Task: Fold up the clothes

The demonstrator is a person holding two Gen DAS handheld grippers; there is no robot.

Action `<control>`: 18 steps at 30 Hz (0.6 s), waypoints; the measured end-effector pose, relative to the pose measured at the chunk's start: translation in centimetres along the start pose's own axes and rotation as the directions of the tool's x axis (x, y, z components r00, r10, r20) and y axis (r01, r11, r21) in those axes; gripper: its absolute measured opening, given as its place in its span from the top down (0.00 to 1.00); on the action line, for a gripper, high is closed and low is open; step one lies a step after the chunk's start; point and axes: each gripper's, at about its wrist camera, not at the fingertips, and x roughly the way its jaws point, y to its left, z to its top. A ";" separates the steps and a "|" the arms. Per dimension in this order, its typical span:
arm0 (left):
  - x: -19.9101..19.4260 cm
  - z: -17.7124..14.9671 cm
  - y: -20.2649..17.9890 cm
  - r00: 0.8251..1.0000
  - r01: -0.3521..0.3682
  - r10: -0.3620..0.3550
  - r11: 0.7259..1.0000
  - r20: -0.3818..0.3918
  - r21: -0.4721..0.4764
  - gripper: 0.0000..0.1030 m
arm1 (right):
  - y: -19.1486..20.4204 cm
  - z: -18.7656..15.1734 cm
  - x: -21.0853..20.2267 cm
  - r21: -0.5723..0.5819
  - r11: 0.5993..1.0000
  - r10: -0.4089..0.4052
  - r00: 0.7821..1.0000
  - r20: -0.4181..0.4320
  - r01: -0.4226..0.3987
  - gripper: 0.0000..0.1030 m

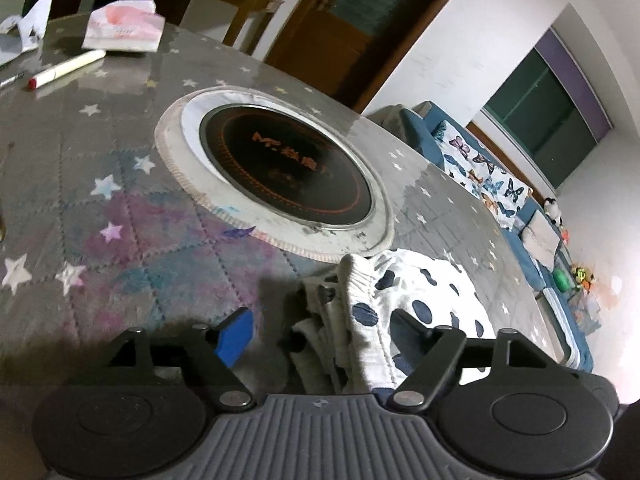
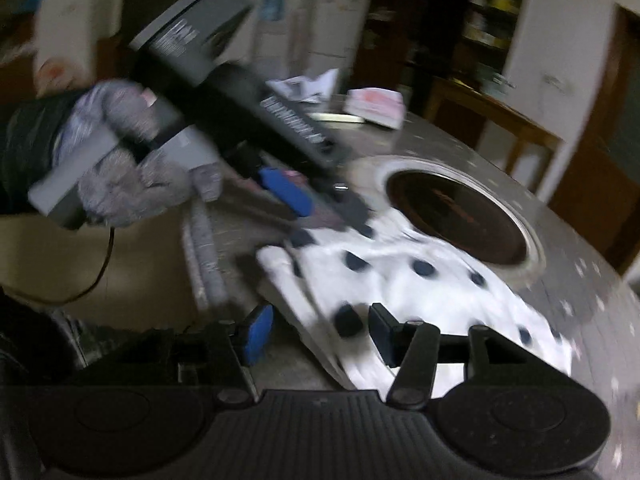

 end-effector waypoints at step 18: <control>0.6 -0.9 1.8 0.986 0.127 -0.158 0.916 -0.049 -0.381 0.07 | -1.8 0.8 0.5 0.199 0.980 -0.027 0.995 0.099 0.007 0.76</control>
